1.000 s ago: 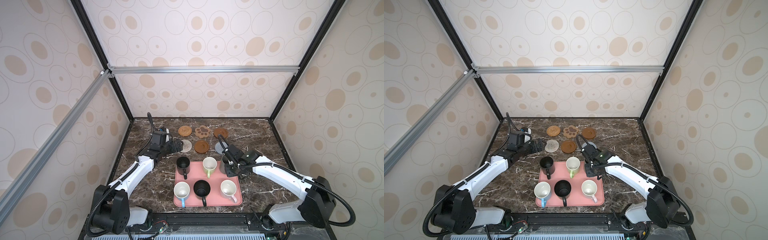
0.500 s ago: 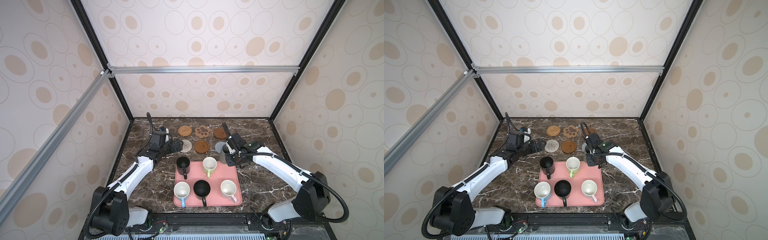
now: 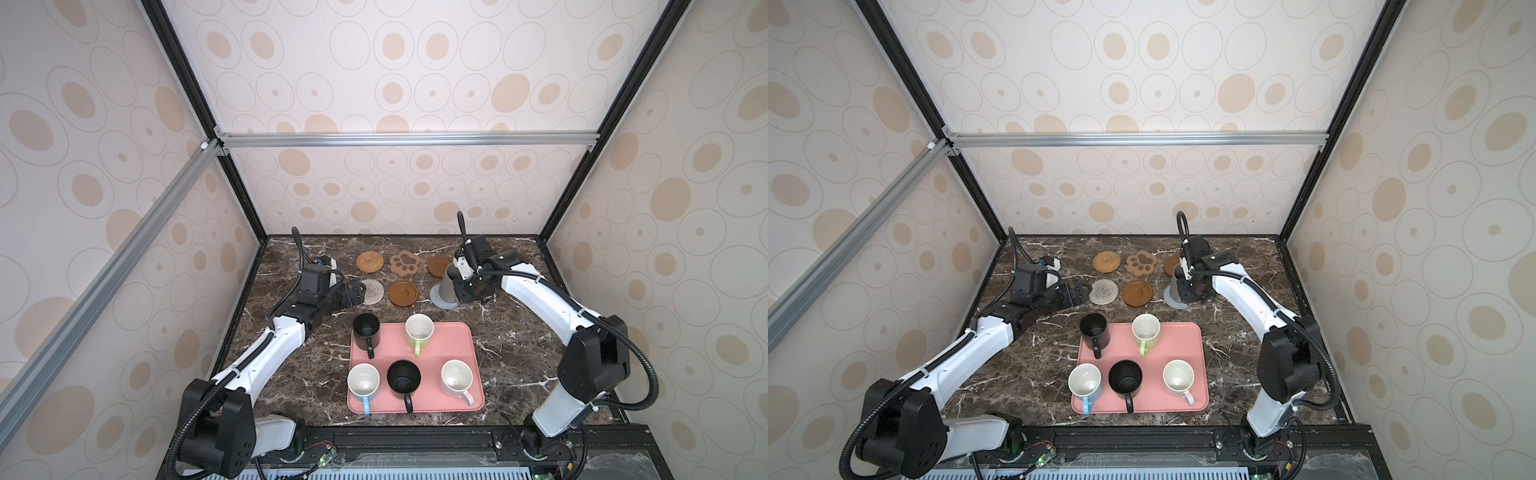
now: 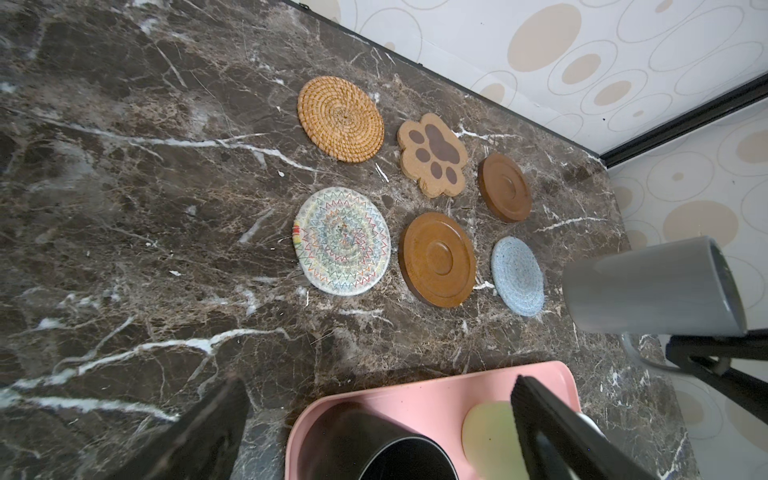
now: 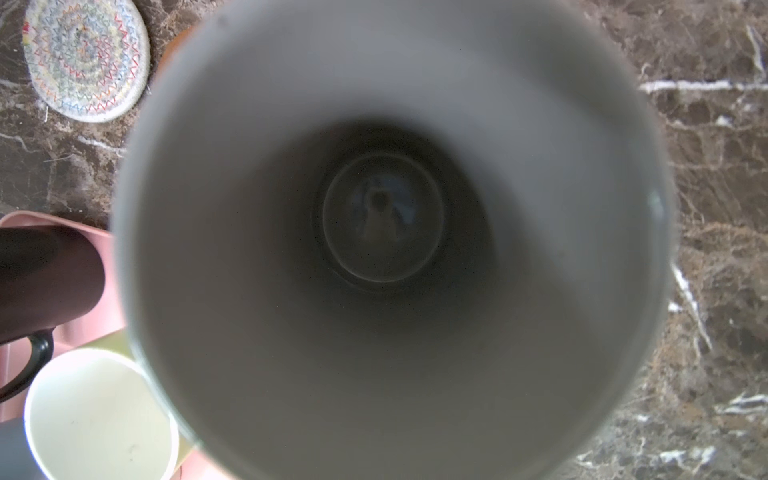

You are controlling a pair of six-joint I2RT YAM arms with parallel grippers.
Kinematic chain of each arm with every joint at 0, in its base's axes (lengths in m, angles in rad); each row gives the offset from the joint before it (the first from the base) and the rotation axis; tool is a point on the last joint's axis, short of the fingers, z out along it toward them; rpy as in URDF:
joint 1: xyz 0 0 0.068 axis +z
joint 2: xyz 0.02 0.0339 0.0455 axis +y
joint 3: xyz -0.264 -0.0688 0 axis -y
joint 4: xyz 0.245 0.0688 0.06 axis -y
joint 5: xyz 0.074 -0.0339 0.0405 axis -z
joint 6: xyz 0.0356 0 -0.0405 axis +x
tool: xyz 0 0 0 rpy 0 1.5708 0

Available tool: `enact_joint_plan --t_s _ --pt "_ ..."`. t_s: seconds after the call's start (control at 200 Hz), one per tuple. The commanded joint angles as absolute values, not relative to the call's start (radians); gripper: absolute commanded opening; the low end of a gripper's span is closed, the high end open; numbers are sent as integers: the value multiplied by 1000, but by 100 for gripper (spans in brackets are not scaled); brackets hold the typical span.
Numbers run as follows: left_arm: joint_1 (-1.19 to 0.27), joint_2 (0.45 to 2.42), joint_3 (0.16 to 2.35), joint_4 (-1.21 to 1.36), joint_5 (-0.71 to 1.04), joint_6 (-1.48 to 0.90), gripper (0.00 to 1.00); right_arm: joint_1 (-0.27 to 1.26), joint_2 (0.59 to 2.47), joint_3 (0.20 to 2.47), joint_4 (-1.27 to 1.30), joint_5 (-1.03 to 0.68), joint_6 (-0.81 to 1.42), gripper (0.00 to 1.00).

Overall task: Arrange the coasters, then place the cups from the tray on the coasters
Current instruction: 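Lift the grey mug with the right gripper toward the coasters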

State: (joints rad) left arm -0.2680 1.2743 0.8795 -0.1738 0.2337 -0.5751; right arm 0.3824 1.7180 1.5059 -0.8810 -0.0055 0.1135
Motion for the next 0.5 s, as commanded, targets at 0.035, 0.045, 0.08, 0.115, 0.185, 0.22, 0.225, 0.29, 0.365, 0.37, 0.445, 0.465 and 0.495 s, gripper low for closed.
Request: enact_joint_plan --t_s 0.035,0.045,0.08,0.115,0.185,0.22,0.225,0.29,0.365,0.37,0.445,0.465,0.495 --pt "-265 1245 879 -176 229 -558 100 356 1765 1612 -888 -37 25 5" --pt "-265 1246 879 -175 229 -558 100 355 1769 1616 -889 -40 22 5" --pt "-264 1245 878 -176 231 -558 100 350 1782 1631 -892 -42 15 5" --pt "-265 1246 878 -175 232 -560 100 348 1793 1644 -895 -46 9 5" --pt "-265 1247 877 -175 237 -560 100 341 1812 1667 -894 -55 -2 5" --pt "-265 1247 880 -175 239 -559 100 338 1821 1678 -896 -60 -8 5" --pt "-265 1247 879 -176 239 -559 100 338 1823 1680 -896 -62 -9 5" --pt "-265 1246 881 -178 239 -555 100 329 1847 1710 -904 -69 -16 5" --pt "-265 1241 880 -182 238 -552 100 323 1878 1751 -924 -78 -23 5" --pt "-265 1241 879 -182 238 -552 100 323 1881 1755 -924 -78 -23 5" --pt "-265 1238 880 -186 238 -551 100 319 1909 1790 -936 -81 -35 5" --pt "-264 1236 880 -186 236 -551 100 318 1916 1798 -937 -81 -40 5" --pt "-265 1234 879 -188 236 -551 100 317 1926 1811 -940 -81 -44 5"
